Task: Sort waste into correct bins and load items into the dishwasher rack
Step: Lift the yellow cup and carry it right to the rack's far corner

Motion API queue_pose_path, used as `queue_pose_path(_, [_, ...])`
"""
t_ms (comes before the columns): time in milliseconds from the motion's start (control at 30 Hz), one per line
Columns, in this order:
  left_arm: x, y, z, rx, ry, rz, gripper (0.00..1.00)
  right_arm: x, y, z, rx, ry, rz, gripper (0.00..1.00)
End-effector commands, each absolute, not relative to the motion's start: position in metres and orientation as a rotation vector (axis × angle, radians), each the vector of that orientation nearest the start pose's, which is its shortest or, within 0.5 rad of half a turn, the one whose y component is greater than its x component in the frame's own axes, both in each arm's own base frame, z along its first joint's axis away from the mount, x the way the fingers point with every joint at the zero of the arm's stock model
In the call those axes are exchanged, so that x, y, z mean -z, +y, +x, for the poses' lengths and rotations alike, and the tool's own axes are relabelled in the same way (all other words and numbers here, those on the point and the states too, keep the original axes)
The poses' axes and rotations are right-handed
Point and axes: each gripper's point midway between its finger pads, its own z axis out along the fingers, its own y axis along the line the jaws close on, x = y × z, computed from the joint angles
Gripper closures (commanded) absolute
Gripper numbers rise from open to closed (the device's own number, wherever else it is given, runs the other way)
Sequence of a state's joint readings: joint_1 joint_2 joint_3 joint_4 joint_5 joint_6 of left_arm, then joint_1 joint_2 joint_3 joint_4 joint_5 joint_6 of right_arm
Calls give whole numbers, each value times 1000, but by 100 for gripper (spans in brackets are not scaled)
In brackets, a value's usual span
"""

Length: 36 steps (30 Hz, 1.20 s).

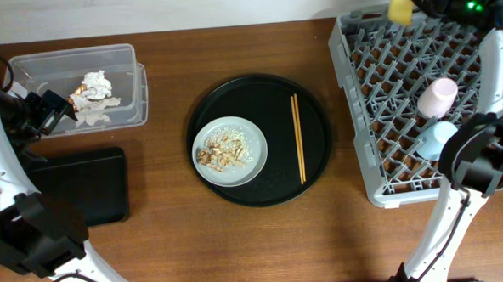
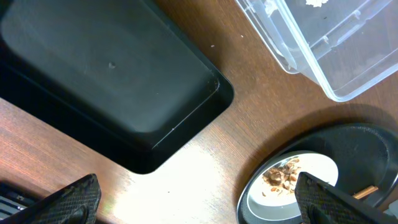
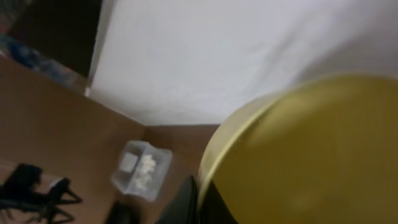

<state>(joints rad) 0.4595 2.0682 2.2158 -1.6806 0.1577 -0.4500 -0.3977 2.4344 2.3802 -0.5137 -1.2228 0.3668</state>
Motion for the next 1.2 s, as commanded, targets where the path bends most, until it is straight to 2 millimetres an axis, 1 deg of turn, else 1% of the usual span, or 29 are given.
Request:
queue_pose_path(0, [-209, 147, 357, 242, 2748, -1351, 1, -237, -75, 599, -1374, 1972, 171, 96])
queue_pose_path(67, [-209, 147, 357, 242, 2748, -1351, 1, -222, -79, 600, -1365, 1989, 211, 96])
queue_pose_path(133, [-209, 147, 357, 242, 2748, -1351, 1, -202, -84, 601, -1360, 2017, 278, 96])
queue_pose_path(167, [-209, 147, 357, 242, 2748, -1351, 1, -196, -86, 601, -1362, 2024, 302, 96])
queue_pose_path(267, [-209, 147, 357, 242, 2748, -1351, 1, -186, -101, 599, -1378, 2027, 378, 96])
queue_pose_path(333, [-209, 147, 357, 242, 2748, -1351, 1, -182, -112, 598, -1371, 2021, 401, 96])
queue_pose_path(433, [-209, 147, 357, 242, 2748, -1351, 1, -182, -125, 595, -1366, 2010, 422, 96])
queue_pose_path(533, [-209, 147, 357, 242, 2748, -1351, 1, -187, -140, 593, -1367, 1983, 452, 96])
queue_pose_path(600, [-209, 147, 357, 242, 2748, -1351, 1, -189, -145, 594, -1358, 1970, 450, 96])
queue_pose_path(833, [-209, 147, 357, 242, 2748, -1351, 1, -194, -154, 595, -1354, 1948, 466, 96])
queue_pose_path(967, [-209, 147, 357, 242, 2748, -1351, 1, -193, -159, 594, -1343, 1947, 482, 96])
queue_pose_path(1167, [-209, 147, 357, 242, 2748, -1351, 1, -192, -161, 594, -1339, 1946, 490, 96])
